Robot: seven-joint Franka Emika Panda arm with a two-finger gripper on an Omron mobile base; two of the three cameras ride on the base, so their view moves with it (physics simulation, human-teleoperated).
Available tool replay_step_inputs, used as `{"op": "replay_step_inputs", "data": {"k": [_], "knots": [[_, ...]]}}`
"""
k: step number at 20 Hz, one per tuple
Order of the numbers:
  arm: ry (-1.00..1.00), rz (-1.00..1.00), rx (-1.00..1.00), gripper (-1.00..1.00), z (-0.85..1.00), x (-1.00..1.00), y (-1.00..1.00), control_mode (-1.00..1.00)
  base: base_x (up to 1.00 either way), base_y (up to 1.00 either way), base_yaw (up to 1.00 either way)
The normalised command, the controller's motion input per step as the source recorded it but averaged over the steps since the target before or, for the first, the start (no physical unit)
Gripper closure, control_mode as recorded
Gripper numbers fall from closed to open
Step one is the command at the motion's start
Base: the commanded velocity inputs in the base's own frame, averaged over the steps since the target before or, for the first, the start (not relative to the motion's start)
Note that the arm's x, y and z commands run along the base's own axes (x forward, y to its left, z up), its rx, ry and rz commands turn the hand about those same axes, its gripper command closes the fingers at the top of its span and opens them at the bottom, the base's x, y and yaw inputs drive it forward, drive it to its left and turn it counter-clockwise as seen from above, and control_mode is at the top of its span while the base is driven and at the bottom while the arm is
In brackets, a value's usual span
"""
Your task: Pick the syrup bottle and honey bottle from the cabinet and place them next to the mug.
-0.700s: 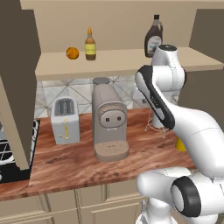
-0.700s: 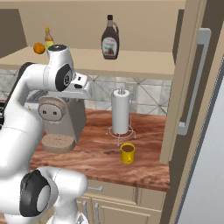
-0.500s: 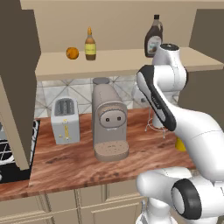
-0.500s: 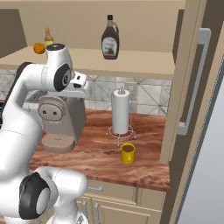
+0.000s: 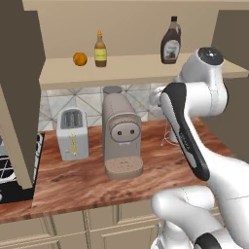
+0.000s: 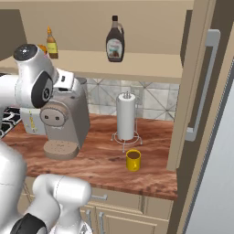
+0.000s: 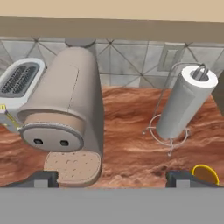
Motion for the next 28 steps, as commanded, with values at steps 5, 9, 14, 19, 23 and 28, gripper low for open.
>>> {"op": "replay_step_inputs", "data": {"k": [5, 9, 14, 19, 23, 28], "knots": [[-0.30, 0.03, 0.02, -1.00, 0.49, -0.41, 0.49, -1.00, 0.00, 0.00, 0.00], [-0.29, 0.07, 0.01, -1.00, 0.46, -0.19, 0.60, -1.00, 0.00, 0.00, 0.00], [-0.36, 0.10, 0.00, -1.00, 0.48, -0.22, 0.53, -1.00, 0.00, 0.00, 0.00], [-0.16, 0.07, 0.00, -1.00, 0.13, -0.03, 0.18, -1.00, 0.00, 0.00, 0.00], [-0.05, 0.12, 0.09, -1.00, 0.01, 0.00, 0.04, -1.00, 0.00, 0.00, 0.00], [-0.32, 0.24, 0.11, -1.00, 0.20, 0.00, 0.20, -1.00, 0.00, 0.00, 0.00]]}}
